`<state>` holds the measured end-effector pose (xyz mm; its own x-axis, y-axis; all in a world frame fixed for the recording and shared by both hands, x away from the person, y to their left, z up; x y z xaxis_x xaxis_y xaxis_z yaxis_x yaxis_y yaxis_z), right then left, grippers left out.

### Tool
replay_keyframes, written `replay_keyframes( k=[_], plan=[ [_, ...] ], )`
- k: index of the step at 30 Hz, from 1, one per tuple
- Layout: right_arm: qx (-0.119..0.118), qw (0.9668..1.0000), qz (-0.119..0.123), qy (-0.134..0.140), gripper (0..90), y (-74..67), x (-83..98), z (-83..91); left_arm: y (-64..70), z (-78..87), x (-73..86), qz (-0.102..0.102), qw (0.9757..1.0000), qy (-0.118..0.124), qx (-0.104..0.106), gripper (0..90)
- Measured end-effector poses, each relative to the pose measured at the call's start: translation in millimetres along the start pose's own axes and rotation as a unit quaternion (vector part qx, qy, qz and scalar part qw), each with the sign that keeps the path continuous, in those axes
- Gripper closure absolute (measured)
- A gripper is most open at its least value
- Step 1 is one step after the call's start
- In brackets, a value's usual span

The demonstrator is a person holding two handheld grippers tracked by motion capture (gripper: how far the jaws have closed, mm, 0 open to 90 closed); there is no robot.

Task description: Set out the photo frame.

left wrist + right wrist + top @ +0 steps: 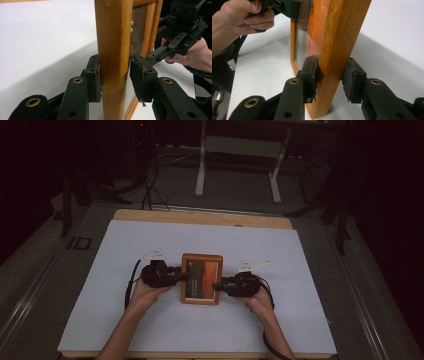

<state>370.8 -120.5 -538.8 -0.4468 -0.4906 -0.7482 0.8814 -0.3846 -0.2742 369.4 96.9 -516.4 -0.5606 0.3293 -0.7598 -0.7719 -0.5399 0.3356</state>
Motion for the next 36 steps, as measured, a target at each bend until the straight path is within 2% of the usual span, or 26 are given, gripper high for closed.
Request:
replay_keyframes(
  k=[21,24,25,28,36],
  plan=[
    [-0.005,1.0,0.001,0.002,64.5,-2.1,1.2,-0.9,-0.3,-1.0,-1.0,0.006,1.0,0.005,0.0,59.9],
    [-0.004,1.0,0.003,0.0,61.8,-1.8,1.2,-0.8,-0.9,-0.5,-0.4,0.009,1.0,0.002,0.0,57.1],
    [0.004,1.0,0.001,-0.002,56.5,-0.1,1.5,-0.7,-1.6,0.8,-0.1,0.011,0.9999,0.003,0.003,53.9],
    [0.005,1.0,-0.002,0.0,53.2,1.5,1.9,0.6,-1.6,2.3,-0.2,0.009,0.9999,0.005,0.007,50.9],
    [0.008,1.0,0.005,0.003,47.0,0.8,-0.6,10.7,-1.1,9.6,-1.3,0.011,0.9998,0.012,0.01,48.5]
  ],
)
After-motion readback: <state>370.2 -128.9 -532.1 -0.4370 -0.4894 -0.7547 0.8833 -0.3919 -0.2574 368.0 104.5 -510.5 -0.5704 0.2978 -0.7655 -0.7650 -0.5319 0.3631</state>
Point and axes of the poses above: each handheld gripper's, and its own axes: z roughly backward along the jaws, x roughly out of its underside, y roughly to its right, the point moved 6 cm from there along -z, roughly forward along the jaws, and after that the axes turned 10 degrees about -y, right-handed, at the moved point
